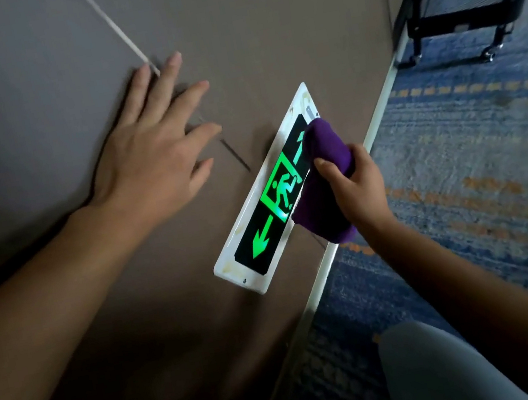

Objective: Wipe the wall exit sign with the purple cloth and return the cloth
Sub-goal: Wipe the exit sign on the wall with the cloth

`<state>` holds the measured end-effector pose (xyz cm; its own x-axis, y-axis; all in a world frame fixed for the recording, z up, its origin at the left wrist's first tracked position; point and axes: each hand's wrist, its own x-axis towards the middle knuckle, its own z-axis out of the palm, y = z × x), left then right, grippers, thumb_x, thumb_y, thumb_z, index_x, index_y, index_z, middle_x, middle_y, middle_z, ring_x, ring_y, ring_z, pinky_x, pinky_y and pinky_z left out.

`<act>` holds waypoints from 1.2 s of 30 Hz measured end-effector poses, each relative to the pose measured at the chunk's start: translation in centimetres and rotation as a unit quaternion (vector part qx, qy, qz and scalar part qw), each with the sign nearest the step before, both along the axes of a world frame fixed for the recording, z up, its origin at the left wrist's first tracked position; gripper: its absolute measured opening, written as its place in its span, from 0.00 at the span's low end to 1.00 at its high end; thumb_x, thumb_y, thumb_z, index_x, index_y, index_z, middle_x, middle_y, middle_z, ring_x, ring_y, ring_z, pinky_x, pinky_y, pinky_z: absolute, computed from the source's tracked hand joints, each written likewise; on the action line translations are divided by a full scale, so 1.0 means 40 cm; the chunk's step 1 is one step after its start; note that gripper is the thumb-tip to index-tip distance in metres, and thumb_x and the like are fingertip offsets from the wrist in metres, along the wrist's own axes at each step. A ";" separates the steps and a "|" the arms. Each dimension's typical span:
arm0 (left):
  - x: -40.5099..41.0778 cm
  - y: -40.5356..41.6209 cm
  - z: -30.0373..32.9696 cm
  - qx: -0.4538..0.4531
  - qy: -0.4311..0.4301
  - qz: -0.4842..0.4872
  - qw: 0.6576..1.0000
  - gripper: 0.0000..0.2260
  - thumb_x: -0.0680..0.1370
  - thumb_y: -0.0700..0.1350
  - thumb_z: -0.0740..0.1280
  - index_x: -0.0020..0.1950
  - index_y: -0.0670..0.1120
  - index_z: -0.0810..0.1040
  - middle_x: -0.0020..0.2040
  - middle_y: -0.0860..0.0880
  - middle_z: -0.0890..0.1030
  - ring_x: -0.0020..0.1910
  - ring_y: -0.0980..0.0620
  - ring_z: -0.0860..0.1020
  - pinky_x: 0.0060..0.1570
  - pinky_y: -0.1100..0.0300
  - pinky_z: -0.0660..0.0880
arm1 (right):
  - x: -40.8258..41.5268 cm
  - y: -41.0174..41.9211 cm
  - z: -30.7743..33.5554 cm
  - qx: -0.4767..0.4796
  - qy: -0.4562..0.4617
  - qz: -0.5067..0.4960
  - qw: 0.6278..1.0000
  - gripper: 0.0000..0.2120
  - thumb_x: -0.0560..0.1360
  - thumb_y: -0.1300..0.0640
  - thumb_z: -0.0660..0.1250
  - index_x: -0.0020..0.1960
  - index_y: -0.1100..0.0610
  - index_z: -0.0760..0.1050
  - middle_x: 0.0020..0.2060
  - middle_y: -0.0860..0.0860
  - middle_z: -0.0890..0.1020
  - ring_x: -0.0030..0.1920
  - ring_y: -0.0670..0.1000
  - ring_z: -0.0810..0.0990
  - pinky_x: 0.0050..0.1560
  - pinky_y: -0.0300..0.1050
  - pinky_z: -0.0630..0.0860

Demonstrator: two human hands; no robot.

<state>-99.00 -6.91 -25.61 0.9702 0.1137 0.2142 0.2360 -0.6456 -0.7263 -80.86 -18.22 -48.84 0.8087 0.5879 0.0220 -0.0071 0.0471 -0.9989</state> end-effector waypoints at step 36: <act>0.255 0.073 -0.038 0.091 0.081 0.112 0.986 0.22 0.81 0.57 0.63 0.69 0.49 0.81 0.80 0.44 0.69 0.84 0.37 0.57 0.79 0.29 0.46 | 0.074 0.261 0.050 -0.081 -0.054 -0.041 0.994 0.23 0.78 0.43 0.67 0.73 0.43 0.74 0.61 0.51 0.82 0.60 0.53 0.80 0.49 0.40 0.68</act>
<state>-88.81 -3.99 -27.11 0.9486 0.3022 0.0944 0.2282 -0.4459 -0.8655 -77.88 -7.76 -46.83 0.8523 0.5226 0.0208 0.0973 -0.1195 -0.9881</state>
